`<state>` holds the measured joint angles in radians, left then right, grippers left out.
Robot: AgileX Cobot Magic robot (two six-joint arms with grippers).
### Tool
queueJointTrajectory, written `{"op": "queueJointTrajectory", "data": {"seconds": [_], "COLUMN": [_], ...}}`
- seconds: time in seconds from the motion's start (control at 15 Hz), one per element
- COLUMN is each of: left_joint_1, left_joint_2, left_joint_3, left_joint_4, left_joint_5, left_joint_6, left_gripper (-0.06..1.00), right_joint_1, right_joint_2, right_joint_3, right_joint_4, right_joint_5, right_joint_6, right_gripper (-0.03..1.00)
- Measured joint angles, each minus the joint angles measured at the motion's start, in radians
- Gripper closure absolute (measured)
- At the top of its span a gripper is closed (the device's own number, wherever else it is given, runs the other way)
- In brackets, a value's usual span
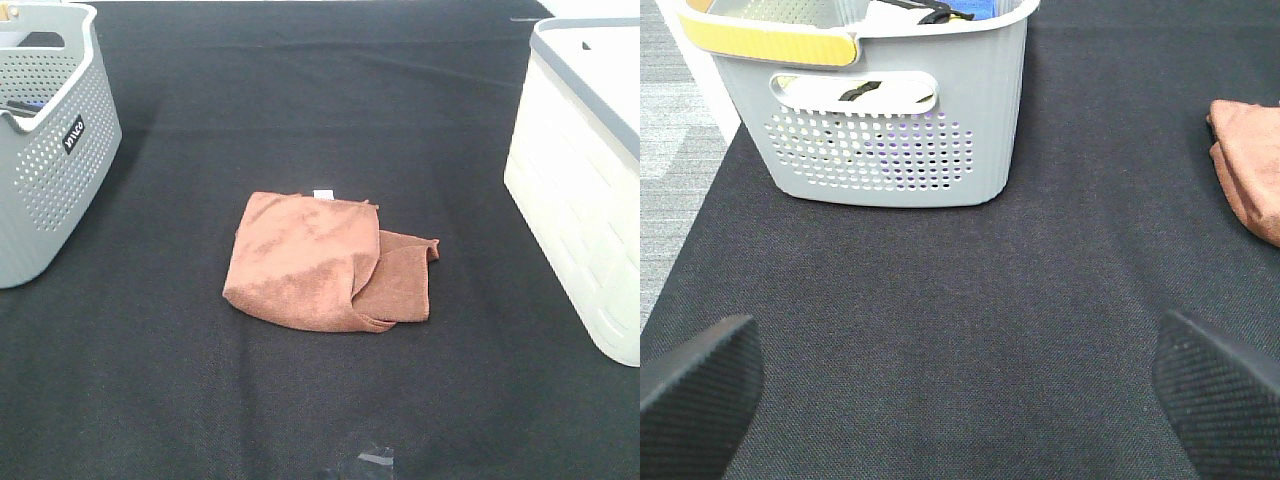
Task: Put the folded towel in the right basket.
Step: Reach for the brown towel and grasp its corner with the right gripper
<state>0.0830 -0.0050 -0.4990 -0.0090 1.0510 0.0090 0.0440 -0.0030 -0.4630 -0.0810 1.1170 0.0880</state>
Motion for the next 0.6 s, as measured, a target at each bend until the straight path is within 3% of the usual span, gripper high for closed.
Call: {"op": "queueJointTrajectory", "data": {"seconds": [0.6], "left_joint_1": [0.0], "left_joint_2": [0.0], "left_joint_3": [0.0], "left_joint_4": [0.0], "left_joint_5": [0.0], "left_joint_6": [0.0], "left_gripper": [-0.04], "right_joint_1": [0.0], "right_joint_2": [0.0], "right_joint_3": [0.0], "right_joint_4": [0.0], "right_joint_5": [0.0], "right_joint_6": [0.0], "right_gripper": [0.0]}}
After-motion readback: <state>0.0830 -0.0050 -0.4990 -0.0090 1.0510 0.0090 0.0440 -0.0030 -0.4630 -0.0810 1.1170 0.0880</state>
